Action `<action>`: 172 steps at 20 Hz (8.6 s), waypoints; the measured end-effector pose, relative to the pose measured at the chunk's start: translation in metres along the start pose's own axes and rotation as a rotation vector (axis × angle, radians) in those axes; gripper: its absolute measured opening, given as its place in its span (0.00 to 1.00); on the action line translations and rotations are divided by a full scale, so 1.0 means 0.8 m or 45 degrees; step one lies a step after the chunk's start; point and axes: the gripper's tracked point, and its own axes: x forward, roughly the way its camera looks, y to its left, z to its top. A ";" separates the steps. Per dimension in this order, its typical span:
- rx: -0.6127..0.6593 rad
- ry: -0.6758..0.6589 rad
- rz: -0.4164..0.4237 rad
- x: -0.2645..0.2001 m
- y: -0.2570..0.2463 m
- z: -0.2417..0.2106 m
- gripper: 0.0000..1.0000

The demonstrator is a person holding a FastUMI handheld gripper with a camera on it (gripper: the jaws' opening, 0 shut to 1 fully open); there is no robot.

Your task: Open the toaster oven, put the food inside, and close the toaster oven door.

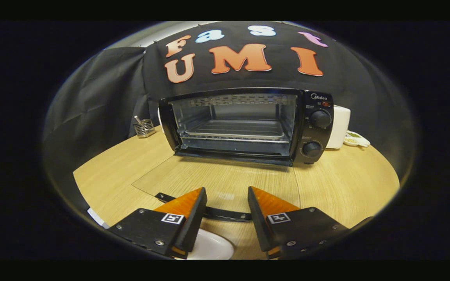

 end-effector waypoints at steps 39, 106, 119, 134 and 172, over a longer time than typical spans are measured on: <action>-0.184 0.127 0.206 -0.126 0.100 -0.115 0.52; 0.124 -0.010 -0.098 -0.075 0.045 0.001 0.99; 0.131 0.234 -0.141 -0.044 0.036 -0.056 0.99; 0.084 0.045 -0.093 -0.066 0.056 0.025 0.97; -0.075 -0.686 -0.295 -0.251 -0.008 0.300 0.99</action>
